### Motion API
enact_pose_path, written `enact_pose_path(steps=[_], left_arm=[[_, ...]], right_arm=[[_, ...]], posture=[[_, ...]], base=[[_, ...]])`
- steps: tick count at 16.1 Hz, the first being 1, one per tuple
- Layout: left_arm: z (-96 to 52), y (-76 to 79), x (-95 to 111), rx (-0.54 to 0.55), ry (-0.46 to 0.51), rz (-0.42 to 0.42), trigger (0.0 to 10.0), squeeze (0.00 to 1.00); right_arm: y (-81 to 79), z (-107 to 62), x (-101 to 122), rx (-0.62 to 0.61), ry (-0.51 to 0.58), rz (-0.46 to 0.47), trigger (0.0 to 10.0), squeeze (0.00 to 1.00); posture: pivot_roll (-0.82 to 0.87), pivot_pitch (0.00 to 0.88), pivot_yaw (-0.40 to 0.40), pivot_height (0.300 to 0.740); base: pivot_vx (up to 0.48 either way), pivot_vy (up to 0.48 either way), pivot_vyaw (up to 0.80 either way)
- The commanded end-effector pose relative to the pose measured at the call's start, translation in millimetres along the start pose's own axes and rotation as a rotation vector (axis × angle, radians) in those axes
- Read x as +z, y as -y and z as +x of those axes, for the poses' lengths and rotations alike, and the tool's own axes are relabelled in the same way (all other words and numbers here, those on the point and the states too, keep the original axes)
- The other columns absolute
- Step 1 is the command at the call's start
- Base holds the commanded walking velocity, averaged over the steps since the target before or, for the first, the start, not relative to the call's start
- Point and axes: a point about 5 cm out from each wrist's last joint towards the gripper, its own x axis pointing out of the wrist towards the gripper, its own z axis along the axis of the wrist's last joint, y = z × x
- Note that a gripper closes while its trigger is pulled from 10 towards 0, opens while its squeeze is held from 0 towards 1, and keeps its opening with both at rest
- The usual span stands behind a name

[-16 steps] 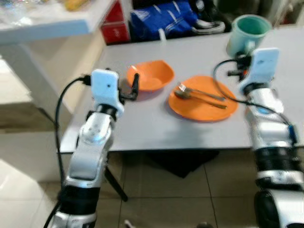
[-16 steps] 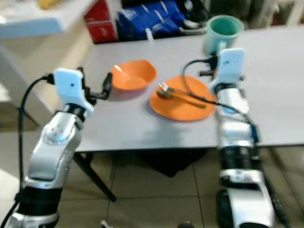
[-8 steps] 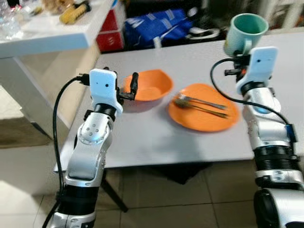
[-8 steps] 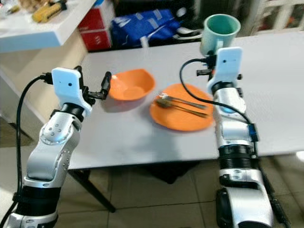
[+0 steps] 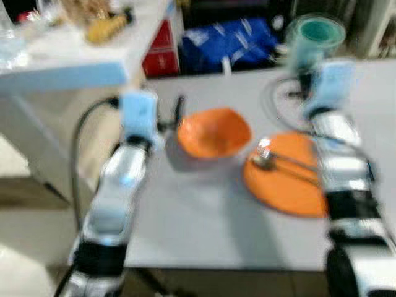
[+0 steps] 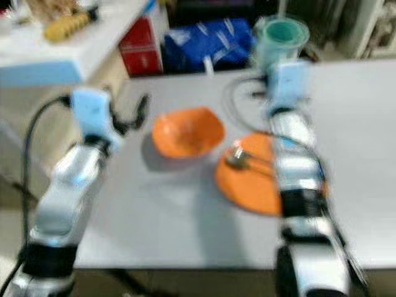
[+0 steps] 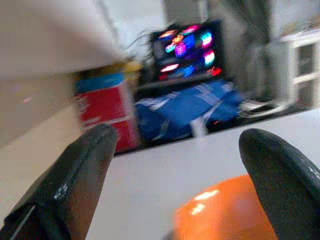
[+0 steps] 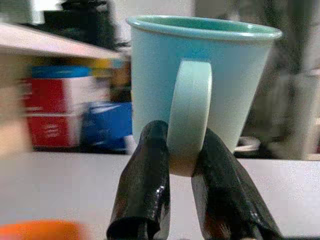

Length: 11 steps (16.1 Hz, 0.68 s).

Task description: Setting the table

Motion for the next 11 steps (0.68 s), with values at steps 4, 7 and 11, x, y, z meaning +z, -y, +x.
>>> enact_pose_path(steps=[4, 7, 11], left_arm=[[-0.3, 1.0, 4.3, -0.008, 0.013, 0.002, 10.0, 0.0], [-1.2, -2.6, 7.0, -0.004, 0.016, 0.005, 10.0, 0.0], [-8.2, -4.2, 6.4, 0.017, -0.002, 0.018, 10.0, 0.0]], right_arm=[[5.2, 16.9, 2.2, -0.034, -0.032, 0.008, 10.0, 0.0], [15.7, 24.8, -13.7, -0.115, -0.118, 0.011, 10.0, 0.0], [25.6, 24.6, -29.4, -0.148, -0.196, -0.037, 10.0, 0.0]], posture=[[-0.16, 0.0, 0.163, 0.74], [-0.14, 0.0, 0.157, 0.74], [-0.1, 0.0, 0.128, 0.74]], base=[[0.0, 0.0, 0.0], [0.0, 0.0, 0.0], [0.0, 0.0, 0.0]])
